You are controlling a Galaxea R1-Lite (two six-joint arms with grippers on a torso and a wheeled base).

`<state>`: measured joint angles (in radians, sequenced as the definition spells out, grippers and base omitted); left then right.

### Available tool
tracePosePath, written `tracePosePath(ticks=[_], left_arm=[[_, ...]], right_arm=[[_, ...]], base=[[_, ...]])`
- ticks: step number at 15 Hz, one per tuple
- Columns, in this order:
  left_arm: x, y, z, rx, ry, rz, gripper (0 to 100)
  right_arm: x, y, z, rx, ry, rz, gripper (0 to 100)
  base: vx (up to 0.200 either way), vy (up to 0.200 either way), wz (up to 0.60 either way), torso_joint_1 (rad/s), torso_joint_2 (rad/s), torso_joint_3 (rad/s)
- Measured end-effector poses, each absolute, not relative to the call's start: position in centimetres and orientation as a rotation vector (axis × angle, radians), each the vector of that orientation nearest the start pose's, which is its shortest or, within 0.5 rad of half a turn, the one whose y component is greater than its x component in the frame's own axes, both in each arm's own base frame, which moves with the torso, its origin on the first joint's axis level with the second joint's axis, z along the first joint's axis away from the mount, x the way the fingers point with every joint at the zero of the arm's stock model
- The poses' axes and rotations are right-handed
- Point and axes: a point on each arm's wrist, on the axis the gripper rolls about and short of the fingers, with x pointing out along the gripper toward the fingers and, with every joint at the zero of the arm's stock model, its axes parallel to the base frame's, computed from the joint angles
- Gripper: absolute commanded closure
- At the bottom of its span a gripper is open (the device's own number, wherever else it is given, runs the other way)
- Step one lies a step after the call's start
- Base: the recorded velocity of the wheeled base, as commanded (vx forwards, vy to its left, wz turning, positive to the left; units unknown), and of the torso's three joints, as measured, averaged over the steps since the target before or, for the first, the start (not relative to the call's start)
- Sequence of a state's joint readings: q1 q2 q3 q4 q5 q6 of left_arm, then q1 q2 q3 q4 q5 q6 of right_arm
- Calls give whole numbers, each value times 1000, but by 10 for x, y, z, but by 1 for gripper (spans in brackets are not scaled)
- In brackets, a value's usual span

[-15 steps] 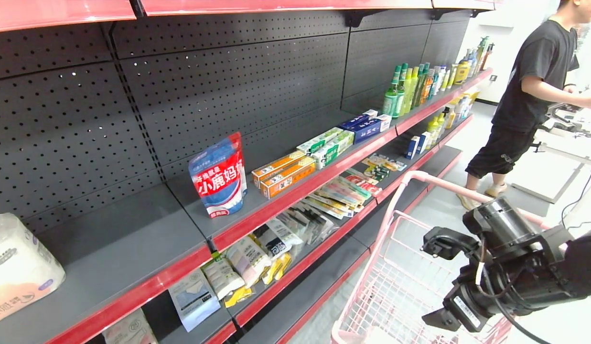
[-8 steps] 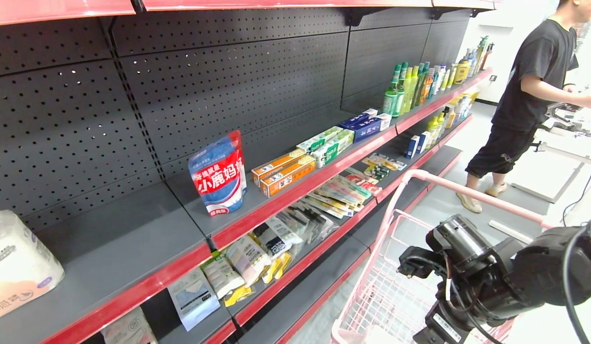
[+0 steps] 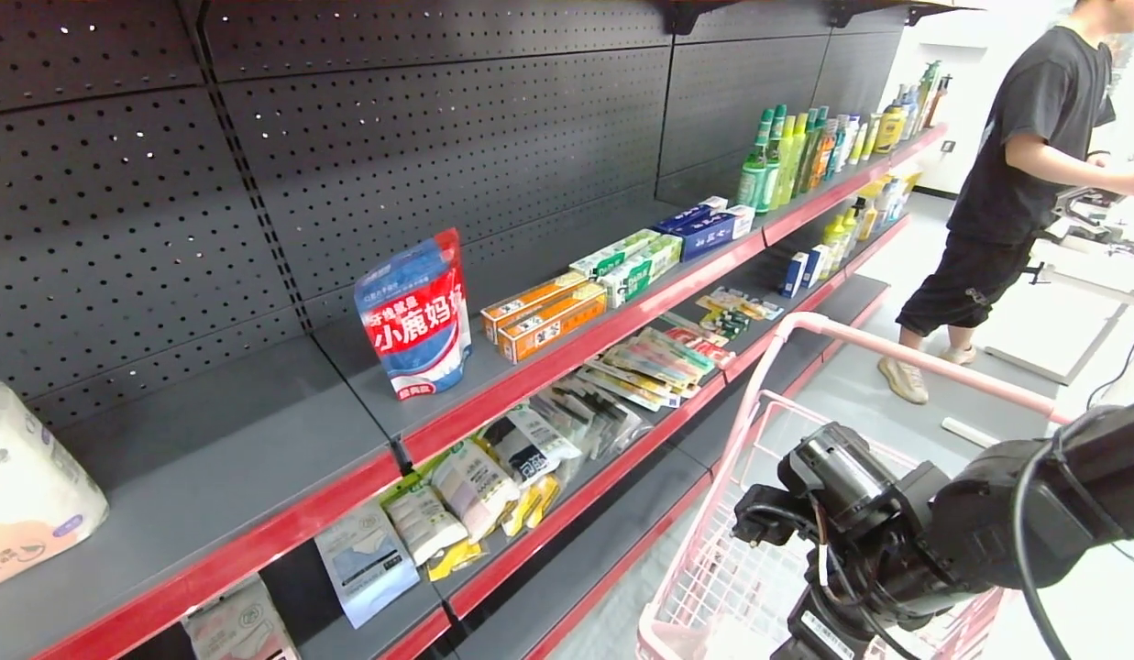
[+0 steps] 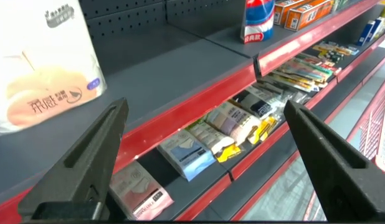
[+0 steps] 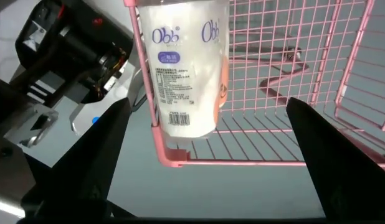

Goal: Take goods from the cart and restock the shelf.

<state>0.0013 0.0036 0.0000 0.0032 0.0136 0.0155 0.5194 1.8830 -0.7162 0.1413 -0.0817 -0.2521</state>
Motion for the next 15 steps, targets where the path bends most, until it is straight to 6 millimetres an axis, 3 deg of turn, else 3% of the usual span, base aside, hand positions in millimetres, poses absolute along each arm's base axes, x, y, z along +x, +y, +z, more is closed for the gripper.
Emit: tracePosePath(ticks=[15], left_arm=[[-23, 0, 75, 16, 6, 14, 0]], right_arm=[[218, 126, 55, -622, 1217, 560, 0]], base=[[0, 0, 0, -156, 356, 193]])
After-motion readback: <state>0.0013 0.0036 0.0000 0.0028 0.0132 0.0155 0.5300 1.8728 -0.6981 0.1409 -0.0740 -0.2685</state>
